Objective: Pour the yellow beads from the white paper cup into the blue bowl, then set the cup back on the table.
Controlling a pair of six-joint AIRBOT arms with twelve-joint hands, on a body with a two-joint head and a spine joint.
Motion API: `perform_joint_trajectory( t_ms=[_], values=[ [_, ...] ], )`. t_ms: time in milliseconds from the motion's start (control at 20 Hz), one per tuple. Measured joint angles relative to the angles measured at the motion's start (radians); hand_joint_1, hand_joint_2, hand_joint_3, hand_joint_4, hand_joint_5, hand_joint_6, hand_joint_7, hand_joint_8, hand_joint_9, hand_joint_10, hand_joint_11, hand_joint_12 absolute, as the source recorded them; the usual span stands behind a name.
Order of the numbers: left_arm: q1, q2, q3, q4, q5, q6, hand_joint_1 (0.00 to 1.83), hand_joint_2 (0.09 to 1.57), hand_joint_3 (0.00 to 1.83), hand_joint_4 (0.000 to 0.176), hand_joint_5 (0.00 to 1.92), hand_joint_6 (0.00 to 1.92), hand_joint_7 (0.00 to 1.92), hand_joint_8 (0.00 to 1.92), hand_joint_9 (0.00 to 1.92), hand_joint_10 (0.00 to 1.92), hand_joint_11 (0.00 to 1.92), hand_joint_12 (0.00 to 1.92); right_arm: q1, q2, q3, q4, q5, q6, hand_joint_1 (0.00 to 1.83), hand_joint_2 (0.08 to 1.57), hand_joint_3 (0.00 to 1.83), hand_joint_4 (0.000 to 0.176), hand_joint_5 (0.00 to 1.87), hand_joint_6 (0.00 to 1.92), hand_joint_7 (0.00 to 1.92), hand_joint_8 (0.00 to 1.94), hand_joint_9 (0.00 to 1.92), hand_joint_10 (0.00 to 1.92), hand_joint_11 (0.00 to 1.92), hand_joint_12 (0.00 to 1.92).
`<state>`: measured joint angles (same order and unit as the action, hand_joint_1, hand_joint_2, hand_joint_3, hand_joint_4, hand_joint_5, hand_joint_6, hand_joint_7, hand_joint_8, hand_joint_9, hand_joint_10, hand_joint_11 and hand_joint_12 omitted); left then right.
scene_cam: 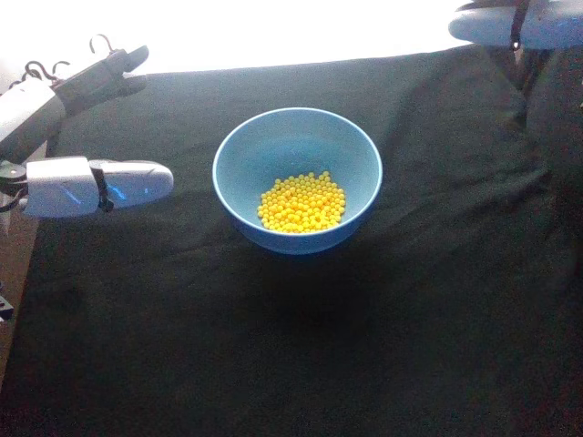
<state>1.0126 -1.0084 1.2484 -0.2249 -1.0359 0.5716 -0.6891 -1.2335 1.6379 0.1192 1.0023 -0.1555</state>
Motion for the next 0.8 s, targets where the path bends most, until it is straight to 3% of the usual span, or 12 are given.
perform_joint_trajectory(
  t_ms=[50,100,150,200,250,400,500,600,700,800],
  values=[
    [0.0,0.0,0.0,-0.001,0.0,0.0,0.67,0.86,0.0,0.028,0.14,0.0,0.34,0.0,0.26,0.0,0.0,0.53,-0.002,0.0,0.0,0.004,0.001,0.0,1.11,1.12,0.0,0.0,0.97,0.99,0.75,0.03,0.61,0.0,0.35,0.84],
    [0.0,0.0,0.0,-0.001,0.0,0.0,0.67,0.86,0.0,0.029,0.14,0.0,0.34,0.0,0.27,0.0,0.0,0.53,-0.002,-0.003,0.002,0.005,0.0,0.0,1.11,1.11,0.0,0.0,1.0,0.95,0.72,0.01,0.49,0.0,0.07,0.96],
    [0.0,0.0,0.0,0.001,0.0,0.0,0.66,0.85,0.0,0.05,0.15,0.0,0.35,0.0,0.27,0.0,0.0,0.52,-0.002,-0.006,0.002,0.013,0.002,0.0,1.1,1.08,0.0,0.019,1.05,0.87,0.64,0.0,0.34,0.0,0.01,0.61],
    [0.0,0.0,0.0,0.004,0.0,0.0,0.65,0.86,0.0,0.048,0.15,0.0,0.35,0.0,0.27,0.0,0.0,0.52,-0.01,-0.007,0.002,0.024,0.008,0.0,1.1,1.07,0.0,0.038,1.08,0.81,0.59,0.01,0.27,0.01,0.0,0.39],
    [0.0,0.0,0.0,0.005,0.0,0.0,0.64,0.87,0.01,0.056,0.15,0.0,0.35,0.01,0.27,0.0,0.0,0.53,-0.016,-0.008,0.002,0.031,0.012,0.0,1.14,1.07,0.0,0.0,1.09,0.8,0.53,0.01,0.24,0.0,0.0,0.38],
    [0.0,0.0,0.002,0.002,0.0,0.0,0.63,0.87,0.0,0.026,0.12,0.0,0.36,0.0,0.27,0.0,0.0,0.58,-0.053,-0.012,0.002,0.077,0.01,0.0,1.16,1.06,0.0,0.0,1.11,0.76,0.41,0.0,0.15,0.0,0.0,0.3],
    [0.0,0.0,0.002,0.004,0.001,0.0,0.66,0.87,0.0,0.055,0.14,0.0,0.36,0.0,0.27,0.0,0.0,0.5,-0.066,-0.019,0.008,0.106,0.015,0.0,1.15,1.05,0.0,0.0,1.13,0.73,0.35,0.0,0.09,0.0,0.0,0.09],
    [0.0,0.0,0.002,0.007,0.001,0.0,0.67,0.88,0.0,0.048,0.14,0.0,0.37,0.0,0.26,0.0,0.0,0.49,-0.089,-0.024,0.013,0.137,0.027,0.0,1.15,1.06,0.0,0.0,1.12,0.75,0.33,0.0,0.07,0.0,0.0,0.03],
    [0.0,0.0,0.002,0.005,0.001,0.0,0.67,0.88,0.0,0.052,0.14,0.0,0.35,0.0,0.24,0.0,0.0,0.46,-0.103,-0.032,0.013,0.17,0.033,0.0,1.15,1.1,0.0,0.0,1.01,0.92,0.3,0.0,0.01,0.0,0.0,0.0],
    [0.0,0.0,0.002,0.009,0.001,-0.001,0.67,0.88,0.0,0.05,0.14,0.0,0.33,0.0,0.23,0.0,0.0,0.39,-0.113,-0.035,0.013,0.183,0.036,0.0,1.15,1.08,0.0,0.0,1.07,0.83,0.16,0.0,0.0,0.0,0.0,0.0]
  ],
)
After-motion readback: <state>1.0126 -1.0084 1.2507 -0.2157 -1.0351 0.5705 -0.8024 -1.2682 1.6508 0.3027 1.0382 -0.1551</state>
